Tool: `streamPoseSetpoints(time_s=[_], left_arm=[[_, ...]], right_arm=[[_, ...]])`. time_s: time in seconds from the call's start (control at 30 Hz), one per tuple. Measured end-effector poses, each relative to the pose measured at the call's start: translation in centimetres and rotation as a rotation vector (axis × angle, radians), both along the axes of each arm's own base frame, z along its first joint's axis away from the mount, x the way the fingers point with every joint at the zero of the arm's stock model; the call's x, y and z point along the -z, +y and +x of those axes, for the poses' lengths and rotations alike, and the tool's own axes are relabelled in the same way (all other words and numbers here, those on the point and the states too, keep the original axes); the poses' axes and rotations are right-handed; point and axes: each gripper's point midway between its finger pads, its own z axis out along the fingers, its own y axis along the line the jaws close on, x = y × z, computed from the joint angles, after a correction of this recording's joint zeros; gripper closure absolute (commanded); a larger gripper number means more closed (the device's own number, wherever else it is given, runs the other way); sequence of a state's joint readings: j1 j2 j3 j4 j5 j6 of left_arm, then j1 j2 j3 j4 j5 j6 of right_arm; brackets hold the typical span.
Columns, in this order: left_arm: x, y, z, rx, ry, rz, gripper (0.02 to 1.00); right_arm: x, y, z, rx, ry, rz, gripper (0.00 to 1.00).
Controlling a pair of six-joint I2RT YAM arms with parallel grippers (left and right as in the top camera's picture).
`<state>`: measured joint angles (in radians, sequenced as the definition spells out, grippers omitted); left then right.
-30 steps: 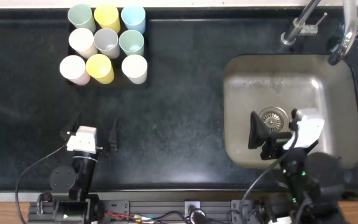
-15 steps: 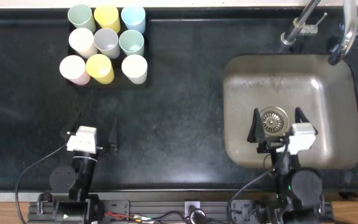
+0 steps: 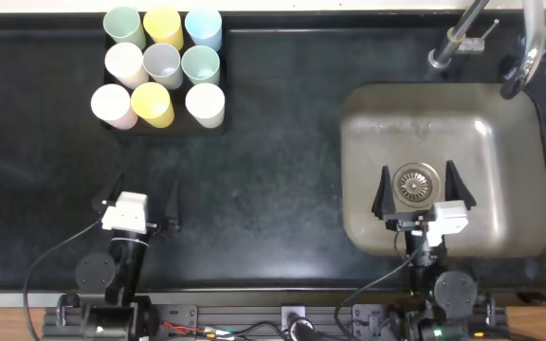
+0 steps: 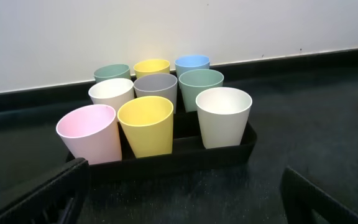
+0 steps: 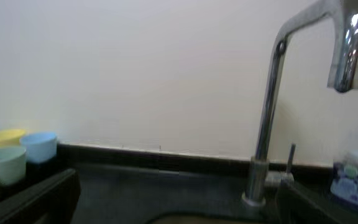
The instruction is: Store Cups
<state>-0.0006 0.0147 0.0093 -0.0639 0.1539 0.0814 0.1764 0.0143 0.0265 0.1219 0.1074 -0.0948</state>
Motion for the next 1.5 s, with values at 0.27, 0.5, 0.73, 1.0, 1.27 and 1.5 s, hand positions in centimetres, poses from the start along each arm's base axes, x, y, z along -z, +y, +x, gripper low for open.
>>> streamPoseSetpoints(time_s=[0.27, 0.5, 0.73, 1.0, 1.27, 1.5], left_arm=[[0.0, 0.0, 0.0, 0.000, 0.000, 0.000, 0.020], [0.0, 0.0, 0.0, 0.000, 0.000, 0.000, 0.020], [0.0, 0.0, 0.0, 0.000, 0.000, 0.000, 0.018], [0.0, 0.0, 0.0, 0.000, 0.000, 0.000, 0.018], [0.0, 0.0, 0.0, 0.000, 0.000, 0.000, 0.018], [0.0, 0.0, 0.0, 0.000, 0.000, 0.000, 0.018]], right_arm=[[2.8, 0.0, 0.4, 0.006, 0.106, -0.025, 0.005], [5.2, 0.0, 0.5, 0.006, 0.199, -0.045, 0.003], [5.2, 0.0, 0.5, 0.006, 0.199, -0.045, 0.005], [5.1, 0.0, 0.5, 0.006, 0.199, -0.045, 0.003], [5.1, 0.0, 0.5, 0.006, 0.199, -0.045, 0.003], [5.1, 0.0, 0.5, 0.006, 0.199, -0.045, 0.003]])
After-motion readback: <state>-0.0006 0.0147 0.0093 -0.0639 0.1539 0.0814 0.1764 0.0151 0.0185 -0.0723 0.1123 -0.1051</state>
